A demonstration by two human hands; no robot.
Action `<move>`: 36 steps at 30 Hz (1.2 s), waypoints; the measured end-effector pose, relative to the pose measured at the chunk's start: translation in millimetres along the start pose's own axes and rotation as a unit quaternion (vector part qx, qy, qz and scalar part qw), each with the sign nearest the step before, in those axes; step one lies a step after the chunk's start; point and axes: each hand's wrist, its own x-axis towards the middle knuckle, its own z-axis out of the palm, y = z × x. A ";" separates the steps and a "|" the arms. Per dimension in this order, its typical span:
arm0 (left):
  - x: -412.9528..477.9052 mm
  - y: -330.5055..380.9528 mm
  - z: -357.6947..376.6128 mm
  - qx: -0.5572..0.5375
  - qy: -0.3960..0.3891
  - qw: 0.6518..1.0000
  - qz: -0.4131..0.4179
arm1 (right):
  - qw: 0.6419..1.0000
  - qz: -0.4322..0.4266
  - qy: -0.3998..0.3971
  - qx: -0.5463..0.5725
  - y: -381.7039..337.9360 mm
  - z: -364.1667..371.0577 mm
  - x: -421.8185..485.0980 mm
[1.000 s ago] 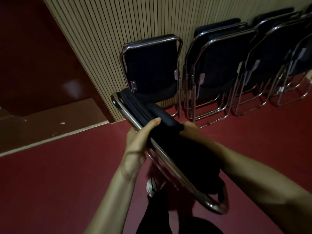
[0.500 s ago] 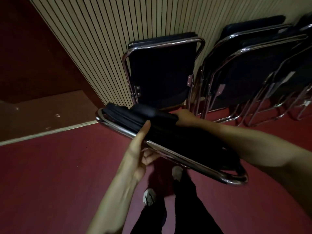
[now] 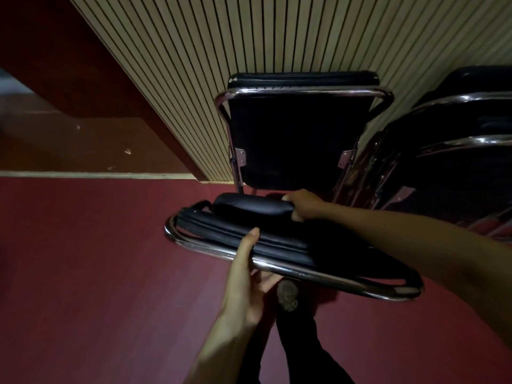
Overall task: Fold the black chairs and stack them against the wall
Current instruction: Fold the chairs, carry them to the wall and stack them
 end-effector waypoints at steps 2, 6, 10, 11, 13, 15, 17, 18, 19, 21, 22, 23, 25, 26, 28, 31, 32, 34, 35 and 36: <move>9.1 -3.6 8.1 -0.017 0.011 1.000 -0.004 | 1.000 0.004 -0.011 -0.006 5.1 -5.7 8.6; 22.6 -12.2 24.2 -0.059 0.031 0.998 -0.016 | 0.999 -0.010 -0.031 -0.021 16.2 -15.8 25.8; 32.5 -17.9 35.7 -0.087 0.036 0.995 -0.014 | 0.998 -0.035 -0.052 -0.032 25.4 -26.4 39.9; 33.9 -17.7 39.4 -0.090 0.033 0.995 -0.017 | 0.997 -0.042 -0.058 -0.035 27.8 -28.8 43.1; 36.3 -16.9 47.4 -0.096 0.025 0.995 -0.029 | 0.996 -0.050 -0.070 -0.035 31.1 -35.5 46.7; 40.0 -16.4 55.1 -0.103 0.021 0.994 -0.042 | 0.995 -0.050 -0.075 -0.037 35.5 -42.9 51.0; 44.6 -16.1 61.6 -0.103 0.016 0.993 -0.046 | 0.995 -0.048 -0.074 -0.044 42.7 -48.1 55.7; 47.9 -16.0 63.4 -0.102 0.011 0.994 -0.045 | 0.995 -0.051 -0.072 -0.048 46.5 -49.6 57.6; 50.9 -15.9 64.2 -0.104 0.006 0.994 -0.042 | 0.995 -0.055 -0.069 -0.052 49.6 -51.3 59.7; 54.2 -13.5 65.8 -0.109 -0.004 0.994 -0.029 | 0.995 -0.055 -0.059 -0.053 54.7 -55.4 63.5; 56.9 -12.0 67.2 -0.103 -0.007 0.994 -0.023 | 0.996 -0.055 -0.054 -0.053 56.9 -59.0 65.0; 59.8 -10.4 69.4 -0.098 -0.010 0.995 -0.019 | 0.996 -0.057 -0.051 -0.053 58.9 -62.4 67.4; 64.5 -7.3 75.3 -0.093 -0.011 0.995 -0.018 | 0.996 -0.058 -0.048 -0.049 63.3 -67.3 73.9; 66.8 -6.4 78.4 -0.090 -0.010 0.996 -0.018 | 0.996 -0.056 -0.044 -0.048 64.7 -69.1 77.3; 71.3 -4.0 82.4 -0.086 -0.007 0.996 -0.015 | 0.996 -0.047 -0.042 -0.055 64.0 -72.4 83.5; 78.4 -2.9 82.6 -0.088 0.003 0.996 -0.001 | 0.995 -0.046 -0.056 -0.063 60.5 -77.5 91.6; 79.2 -2.7 82.7 -0.085 0.005 0.996 0.004 | 0.995 -0.044 -0.060 -0.064 60.3 -78.6 92.9; 80.8 -3.5 83.2 -0.086 0.004 0.996 0.008 | 0.994 -0.042 -0.073 -0.072 60.2 -79.9 94.9; 81.0 -4.6 83.7 -0.087 0.005 0.996 0.009 | 0.992 -0.040 -0.086 -0.077 59.5 -81.3 95.2; 81.5 -5.5 83.9 -0.088 0.006 0.996 0.013 | 0.991 -0.038 -0.100 -0.080 56.2 -85.2 94.0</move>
